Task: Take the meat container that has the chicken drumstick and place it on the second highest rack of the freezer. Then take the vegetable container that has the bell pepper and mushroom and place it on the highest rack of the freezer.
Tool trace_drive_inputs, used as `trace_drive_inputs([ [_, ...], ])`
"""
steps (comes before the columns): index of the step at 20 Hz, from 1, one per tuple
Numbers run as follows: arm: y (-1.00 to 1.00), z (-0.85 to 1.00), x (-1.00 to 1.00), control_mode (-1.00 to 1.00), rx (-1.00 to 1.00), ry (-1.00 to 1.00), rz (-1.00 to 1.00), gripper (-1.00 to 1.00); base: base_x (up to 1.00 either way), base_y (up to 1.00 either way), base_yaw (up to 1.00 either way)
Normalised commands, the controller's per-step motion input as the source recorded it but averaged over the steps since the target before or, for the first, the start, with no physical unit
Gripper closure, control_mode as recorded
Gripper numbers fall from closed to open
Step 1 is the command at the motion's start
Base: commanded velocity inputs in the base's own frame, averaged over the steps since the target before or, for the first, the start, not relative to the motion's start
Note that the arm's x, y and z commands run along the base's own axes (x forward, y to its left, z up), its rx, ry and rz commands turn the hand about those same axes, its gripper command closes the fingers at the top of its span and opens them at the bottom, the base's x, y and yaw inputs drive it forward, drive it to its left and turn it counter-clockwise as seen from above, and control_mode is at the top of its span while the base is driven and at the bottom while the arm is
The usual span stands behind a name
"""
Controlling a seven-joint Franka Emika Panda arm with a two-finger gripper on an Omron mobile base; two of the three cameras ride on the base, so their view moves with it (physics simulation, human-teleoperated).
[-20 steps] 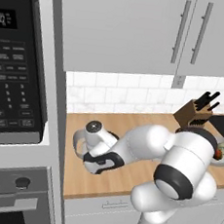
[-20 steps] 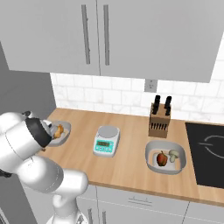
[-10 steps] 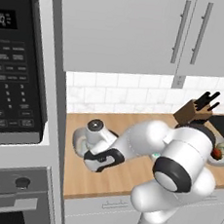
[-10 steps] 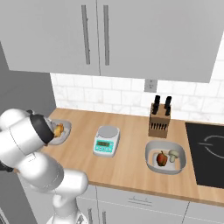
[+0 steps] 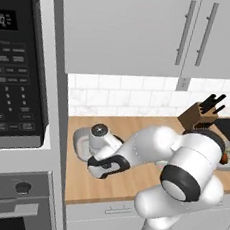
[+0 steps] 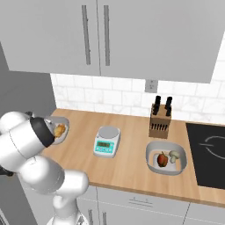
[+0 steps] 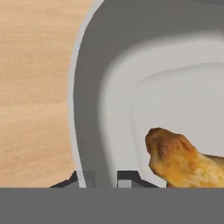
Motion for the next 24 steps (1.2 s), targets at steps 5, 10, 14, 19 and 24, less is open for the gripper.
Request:
trace_drive_inputs([
  [5,-0.07,0.79,-0.46,-1.00,0.00,-0.07,0.02,1.00,0.00,0.00,0.00],
  [10,-0.25,1.00,-0.36,-1.00,0.00,-0.05,0.06,1.00,0.00,0.00,0.00],
  [14,-0.02,1.00,-0.03,-1.00,-0.01,0.03,0.01,1.00,0.00,0.00,0.00],
  [19,0.00,1.00,0.00,-1.00,-0.02,0.15,0.00,1.00,0.00,0.00,0.00],
  [24,-0.01,1.00,0.00,-1.00,-0.02,0.19,0.00,1.00,0.00,0.00,0.00],
])
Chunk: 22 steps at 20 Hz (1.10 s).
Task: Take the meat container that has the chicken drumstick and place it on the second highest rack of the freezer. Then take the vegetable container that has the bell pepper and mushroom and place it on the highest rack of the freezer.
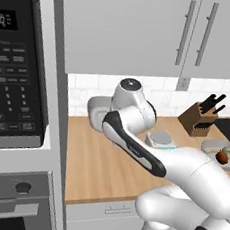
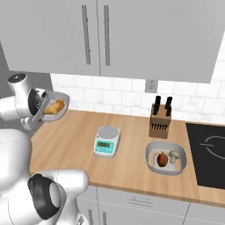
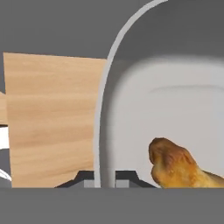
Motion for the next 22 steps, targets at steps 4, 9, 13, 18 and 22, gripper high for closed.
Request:
trace_drive_inputs([
  [4,-0.24,1.00,0.00,-1.00,0.00,0.06,0.00,1.00,0.00,0.00,0.00],
  [9,-0.58,0.74,-0.18,-1.00,0.01,-0.04,0.03,1.00,0.00,0.00,0.00],
  [13,-0.75,0.02,-0.61,-1.00,0.00,-0.17,0.21,1.00,0.00,0.00,0.00],
  [18,-0.63,0.13,-0.51,-1.00,0.00,-0.26,0.30,1.00,0.00,0.00,0.00],
  [22,-0.42,0.29,-0.14,-1.00,-0.01,-0.09,0.25,1.00,0.00,0.00,0.00],
])
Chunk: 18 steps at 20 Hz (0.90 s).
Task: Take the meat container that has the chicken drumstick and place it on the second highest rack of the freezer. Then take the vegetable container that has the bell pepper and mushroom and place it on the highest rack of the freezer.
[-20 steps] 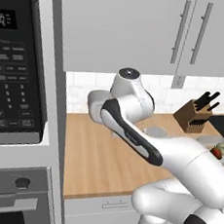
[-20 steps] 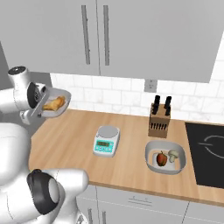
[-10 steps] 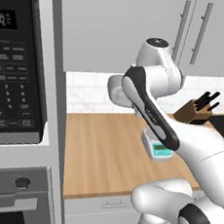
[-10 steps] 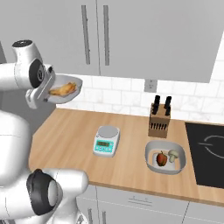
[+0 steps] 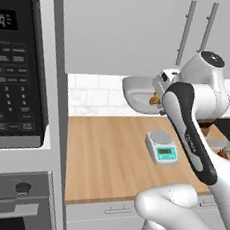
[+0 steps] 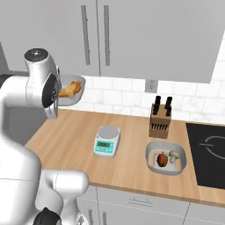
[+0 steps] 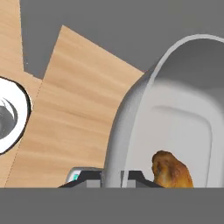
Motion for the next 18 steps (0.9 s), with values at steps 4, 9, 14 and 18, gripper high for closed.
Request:
trace_drive_inputs([
  [4,-0.10,0.32,-0.24,-1.00,-0.01,-0.03,0.04,1.00,0.00,0.00,0.00],
  [9,0.00,0.00,-0.11,-1.00,-0.04,0.00,0.00,1.00,0.00,0.00,0.00],
  [14,0.00,0.00,-0.15,-1.00,0.00,0.02,0.00,1.00,0.00,0.00,0.00],
  [18,0.00,0.00,0.00,1.00,0.00,0.00,0.00,1.00,-0.94,0.02,0.04],
])
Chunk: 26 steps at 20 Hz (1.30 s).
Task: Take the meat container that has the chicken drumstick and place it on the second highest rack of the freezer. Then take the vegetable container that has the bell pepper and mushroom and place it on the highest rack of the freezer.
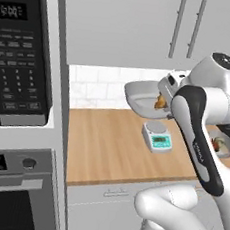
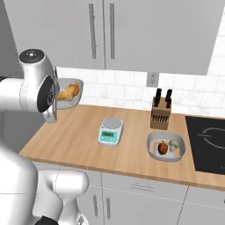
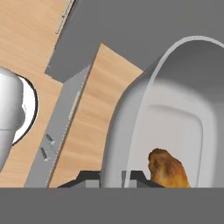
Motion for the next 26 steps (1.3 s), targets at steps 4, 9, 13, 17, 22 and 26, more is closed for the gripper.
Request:
trace_drive_inputs([
  [4,0.00,0.00,0.00,1.00,0.00,0.00,0.00,1.00,-0.85,0.01,0.34],
  [9,0.00,0.00,0.00,1.00,0.00,0.00,0.00,1.00,-0.32,0.10,0.57],
  [13,0.00,0.00,0.00,1.00,0.00,0.00,0.00,1.00,-0.20,0.39,0.55],
  [17,0.00,0.00,0.00,1.00,0.00,0.00,0.00,1.00,-0.09,0.72,0.45],
  [22,0.00,0.00,0.00,1.00,0.00,0.00,0.00,1.00,0.00,0.98,0.32],
  [26,0.00,0.00,0.00,1.00,0.00,0.00,0.00,1.00,0.08,1.00,0.20],
])
